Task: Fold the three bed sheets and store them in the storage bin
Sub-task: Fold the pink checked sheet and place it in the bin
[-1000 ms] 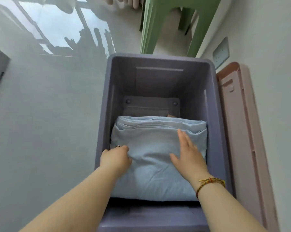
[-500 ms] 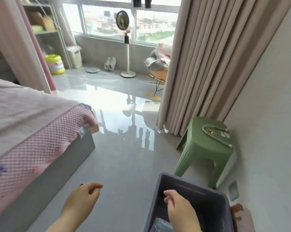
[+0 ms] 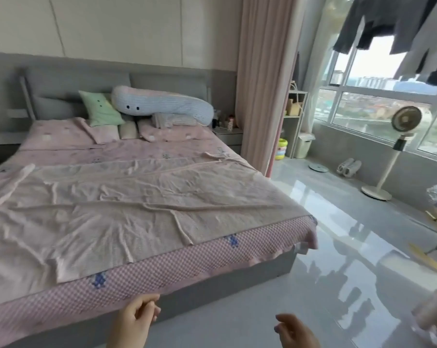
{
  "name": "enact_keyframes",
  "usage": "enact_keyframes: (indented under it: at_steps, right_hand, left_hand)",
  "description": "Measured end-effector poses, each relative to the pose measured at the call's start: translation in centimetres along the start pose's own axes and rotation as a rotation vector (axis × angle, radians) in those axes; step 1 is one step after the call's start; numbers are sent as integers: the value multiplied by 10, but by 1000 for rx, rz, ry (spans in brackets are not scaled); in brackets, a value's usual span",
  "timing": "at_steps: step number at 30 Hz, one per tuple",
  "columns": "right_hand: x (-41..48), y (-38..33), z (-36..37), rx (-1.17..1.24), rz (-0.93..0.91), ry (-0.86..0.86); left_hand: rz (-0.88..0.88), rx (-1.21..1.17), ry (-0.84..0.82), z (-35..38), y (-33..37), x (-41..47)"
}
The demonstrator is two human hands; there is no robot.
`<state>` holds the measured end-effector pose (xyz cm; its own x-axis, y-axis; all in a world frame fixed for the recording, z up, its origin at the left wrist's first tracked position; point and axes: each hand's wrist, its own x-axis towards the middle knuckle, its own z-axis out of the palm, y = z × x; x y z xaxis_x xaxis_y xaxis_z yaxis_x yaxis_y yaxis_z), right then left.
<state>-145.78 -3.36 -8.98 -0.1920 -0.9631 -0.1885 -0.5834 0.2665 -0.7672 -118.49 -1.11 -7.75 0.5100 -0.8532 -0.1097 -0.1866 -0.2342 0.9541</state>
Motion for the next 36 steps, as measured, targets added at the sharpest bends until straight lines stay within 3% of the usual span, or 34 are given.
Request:
enact_keyframes:
  at_steps: [6, 10, 18, 24, 32, 34, 36]
  right_hand:
    - [3, -117, 135, -152, -141, -299]
    - [-7, -200, 235, -257, -265, -428]
    - [-36, -299, 434, -344, -383, -620]
    - [-37, -346, 558, -485, -419, -793]
    - [23, -448, 788, -581, -586, -911]
    - [43, -478, 845, -623, -617, -889]
    - [66, -511, 906, -663, -671, -886]
  left_hand:
    - [-106, -156, 434, -169, -68, 54]
    - [-189, -210, 548, -267, -115, 102]
    - [-309, -189, 634, -433, -185, 166]
    - [-382, -80, 578, -491, -221, 229]
    - [-566, -109, 583, -577, -284, 396]
    - [-548, -197, 562, -604, -298, 444]
    - [-531, -136, 475, -629, -316, 486]
